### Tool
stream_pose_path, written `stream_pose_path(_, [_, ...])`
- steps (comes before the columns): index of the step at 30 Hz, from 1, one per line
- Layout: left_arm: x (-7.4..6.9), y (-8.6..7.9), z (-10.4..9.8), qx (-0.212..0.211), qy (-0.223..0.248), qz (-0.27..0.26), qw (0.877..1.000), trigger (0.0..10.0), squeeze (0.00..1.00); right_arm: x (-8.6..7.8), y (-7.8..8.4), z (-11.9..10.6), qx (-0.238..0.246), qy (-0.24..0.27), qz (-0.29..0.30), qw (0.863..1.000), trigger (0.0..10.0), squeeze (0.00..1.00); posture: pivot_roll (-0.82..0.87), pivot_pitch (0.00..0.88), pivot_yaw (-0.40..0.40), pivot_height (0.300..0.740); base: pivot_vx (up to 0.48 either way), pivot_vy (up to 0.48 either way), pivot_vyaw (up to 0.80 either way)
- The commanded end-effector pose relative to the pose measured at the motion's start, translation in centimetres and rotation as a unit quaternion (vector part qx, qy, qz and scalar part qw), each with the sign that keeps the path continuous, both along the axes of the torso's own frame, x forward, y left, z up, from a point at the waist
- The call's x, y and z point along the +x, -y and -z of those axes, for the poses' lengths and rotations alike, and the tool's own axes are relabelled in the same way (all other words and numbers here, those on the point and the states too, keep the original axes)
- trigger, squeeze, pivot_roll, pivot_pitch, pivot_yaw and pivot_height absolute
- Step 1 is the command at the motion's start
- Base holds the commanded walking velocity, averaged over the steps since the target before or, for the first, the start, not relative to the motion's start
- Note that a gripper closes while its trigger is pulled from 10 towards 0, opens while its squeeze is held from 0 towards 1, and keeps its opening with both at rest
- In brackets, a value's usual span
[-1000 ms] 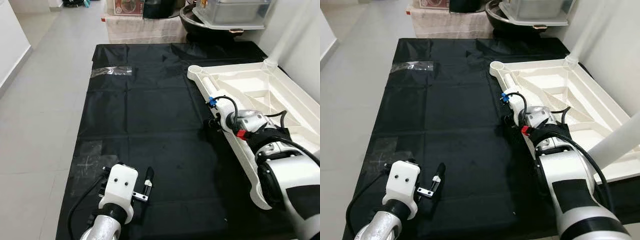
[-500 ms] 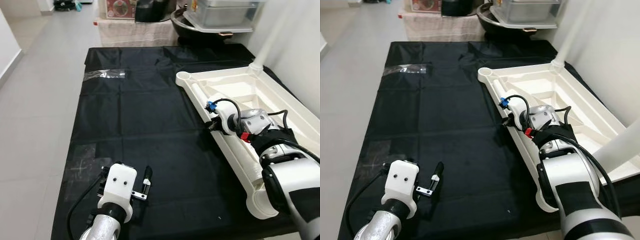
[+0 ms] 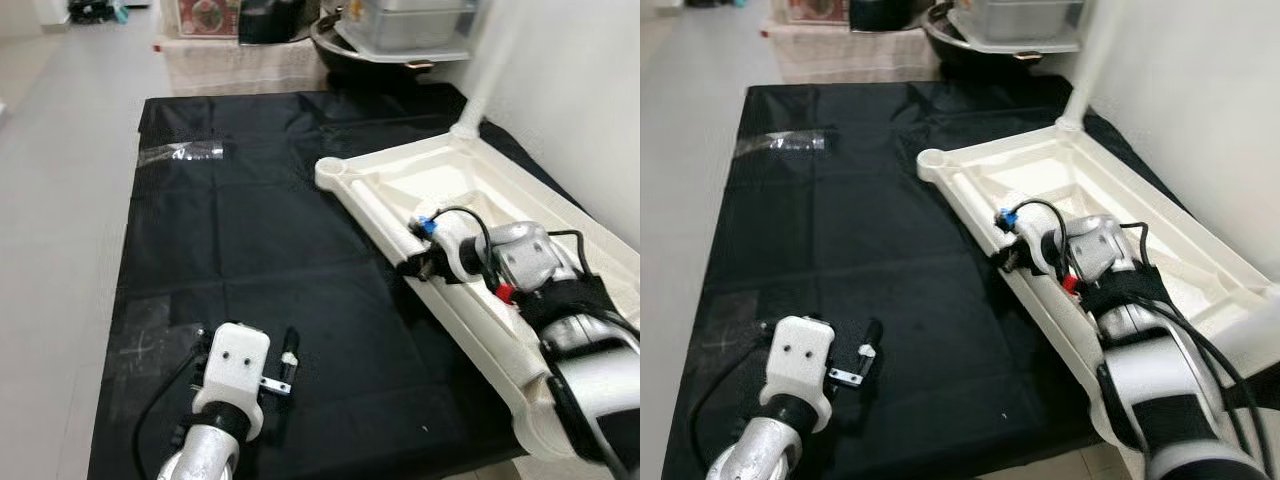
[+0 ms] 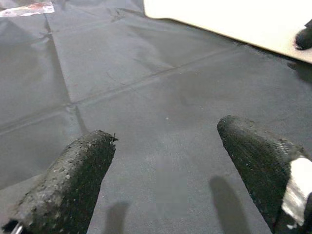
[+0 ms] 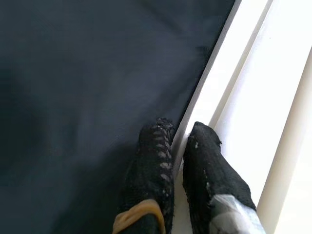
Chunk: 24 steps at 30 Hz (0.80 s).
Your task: Building children table
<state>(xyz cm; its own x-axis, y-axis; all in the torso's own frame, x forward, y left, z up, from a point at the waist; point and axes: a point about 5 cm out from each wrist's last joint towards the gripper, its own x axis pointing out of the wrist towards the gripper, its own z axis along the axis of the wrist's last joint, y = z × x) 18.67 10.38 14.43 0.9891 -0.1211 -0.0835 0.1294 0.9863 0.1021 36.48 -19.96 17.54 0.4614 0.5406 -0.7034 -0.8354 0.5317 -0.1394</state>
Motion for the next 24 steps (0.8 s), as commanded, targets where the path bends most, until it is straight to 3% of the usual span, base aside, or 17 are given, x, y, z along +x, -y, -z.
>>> stream_pose_path(1, [0.0, -0.2, 0.6, 0.008, -0.013, -0.008, 1.000, 10.0, 0.00, -2.6, -2.4, 1.5, 0.022, -0.060, -0.171, 0.983, 0.0, 0.00, 0.10, 0.148, -0.085, 0.740, 0.000, 0.000, 0.00])
stream_pose_path(2, [0.0, -0.2, 0.6, 0.008, -0.013, -0.008, 1.000, 10.0, 0.00, -2.6, -2.4, 1.5, 0.022, -0.060, -0.171, 0.983, 0.0, 0.00, 0.10, 0.148, -0.085, 0.740, 0.000, 0.000, 0.00])
stream_pose_path(3, [0.0, -0.2, 0.6, 0.009, -0.013, -0.009, 1.000, 10.0, 0.00, -3.4, -2.4, 1.4, 0.027, -0.065, -0.209, 0.975, 0.0, 0.00, 0.10, 0.148, -0.084, 0.740, 0.000, 0.000, 0.00])
stream_pose_path(5, [0.0, -0.2, 0.6, 0.009, -0.013, -0.009, 1.000, 10.0, 0.00, -3.4, -2.4, 1.4, 0.027, -0.065, -0.209, 0.975, 0.0, 0.00, 0.10, 0.148, -0.084, 0.740, 0.000, 0.000, 0.00])
stream_pose_path(7, [0.0, -0.3, 0.6, 0.009, -0.013, -0.009, 1.000, 10.0, 0.00, -4.8, -2.4, 0.7, 0.041, -0.073, -0.273, 0.958, 0.0, 0.00, 0.10, 0.150, -0.085, 0.740, 0.000, 0.000, 0.00])
stream_pose_path(9, [0.0, -0.3, 0.6, 0.010, -0.013, -0.010, 1.000, 10.0, 0.00, -5.1, -2.1, 0.4, 0.033, -0.067, -0.297, 0.952, 0.0, 0.00, 0.10, 0.150, -0.085, 0.740, 0.000, 0.000, 0.00])
stream_pose_path(14, [0.1, -0.3, 0.6, 0.010, -0.013, -0.010, 1.000, 10.0, 0.00, -5.4, -1.9, 0.2, 0.026, -0.063, -0.313, 0.947, 0.0, 0.00, 0.10, 0.150, -0.085, 0.740, 0.000, 0.000, 0.00])
stream_pose_path(18, [0.1, -0.3, 0.7, 0.010, -0.013, -0.008, 1.000, 10.0, 0.00, -5.4, -1.7, -0.6, -0.043, -0.018, -0.360, 0.932, 0.0, 0.00, 0.10, 0.147, -0.080, 0.740, 0.000, 0.000, 0.00])
stream_pose_path(21, [0.2, -0.3, 0.6, 0.010, -0.012, -0.008, 1.000, 10.0, 0.00, -5.2, -2.1, -1.1, -0.060, 0.013, -0.364, 0.929, 0.0, 0.00, 0.10, 0.145, -0.083, 0.740, 0.000, 0.000, 0.00])
stream_pose_path(22, [0.2, -0.3, 0.6, 0.010, -0.012, -0.008, 1.000, 10.0, 0.00, -4.8, -2.7, -1.8, -0.055, 0.041, -0.355, 0.932, 10.0, 0.00, 0.10, 0.145, -0.083, 0.740, 0.000, 0.000, 0.00])
stream_pose_path(24, [0.2, -0.3, 0.6, 0.010, -0.012, -0.008, 1.000, 10.0, 0.00, -4.8, -2.7, -1.8, -0.055, 0.041, -0.355, 0.932, 10.0, 0.00, 0.10, 0.145, -0.083, 0.740, 0.000, 0.000, 0.00])
